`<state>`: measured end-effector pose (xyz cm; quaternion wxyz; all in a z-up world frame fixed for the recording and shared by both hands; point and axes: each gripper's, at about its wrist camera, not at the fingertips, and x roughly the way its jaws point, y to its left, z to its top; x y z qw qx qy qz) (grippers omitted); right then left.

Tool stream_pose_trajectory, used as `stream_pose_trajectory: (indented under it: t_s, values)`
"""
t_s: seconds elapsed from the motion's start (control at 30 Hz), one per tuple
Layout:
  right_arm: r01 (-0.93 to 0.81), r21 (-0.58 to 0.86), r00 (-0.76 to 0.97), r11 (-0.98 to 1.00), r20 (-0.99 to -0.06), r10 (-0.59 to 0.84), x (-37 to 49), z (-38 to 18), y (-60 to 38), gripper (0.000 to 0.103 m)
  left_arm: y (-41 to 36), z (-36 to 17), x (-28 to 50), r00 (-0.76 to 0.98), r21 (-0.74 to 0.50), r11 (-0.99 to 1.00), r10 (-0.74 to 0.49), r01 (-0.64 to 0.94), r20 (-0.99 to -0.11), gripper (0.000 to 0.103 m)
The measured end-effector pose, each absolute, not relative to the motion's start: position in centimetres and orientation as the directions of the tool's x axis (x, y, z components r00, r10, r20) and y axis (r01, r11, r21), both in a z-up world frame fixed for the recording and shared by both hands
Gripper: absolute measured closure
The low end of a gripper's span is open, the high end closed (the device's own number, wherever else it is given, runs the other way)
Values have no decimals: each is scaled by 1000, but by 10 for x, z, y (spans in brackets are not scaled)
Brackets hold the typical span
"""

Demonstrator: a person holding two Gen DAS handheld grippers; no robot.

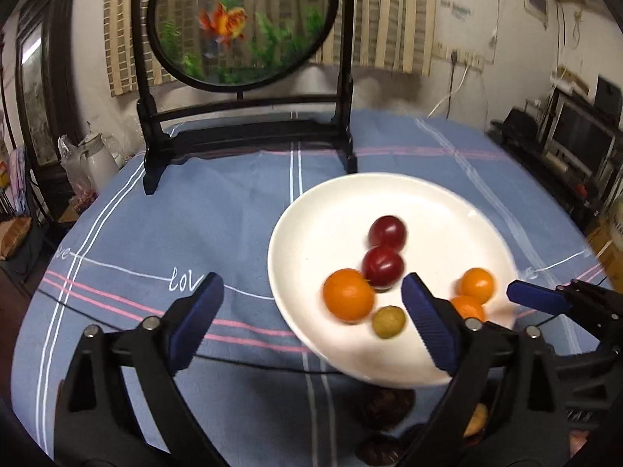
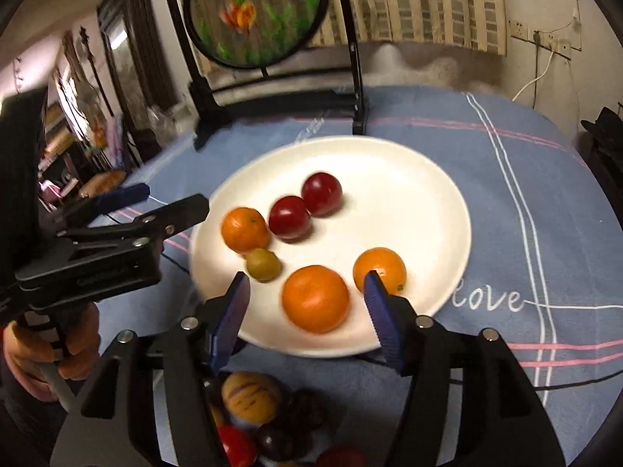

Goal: Organize fruits
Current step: 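Carry the mandarin and small orange onto the plate and open both tools, then grasp a pale yellow fruit with the left tool while the right tool grasps a yellow-orange fruit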

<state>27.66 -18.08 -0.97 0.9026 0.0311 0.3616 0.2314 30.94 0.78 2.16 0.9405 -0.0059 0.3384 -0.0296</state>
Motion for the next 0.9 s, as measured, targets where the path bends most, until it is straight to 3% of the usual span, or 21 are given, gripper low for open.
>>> stream_pose_trajectory:
  t_s: [0.47,0.7,0.9]
  values:
    - [-404,268,618,875,-625,477,188,-34,-231,42,28,8,239,750,-141,987,-153,81,-644,5]
    - [-407,364,499,838,-679,538,182,-52,-231,54,20,3,227,746,-107,990,-142,95,-651,5]
    - [-415,382,447,826,-705,551,182,-60,-223,58,15,3,224,740,-96,989,-148,113,-656,5]
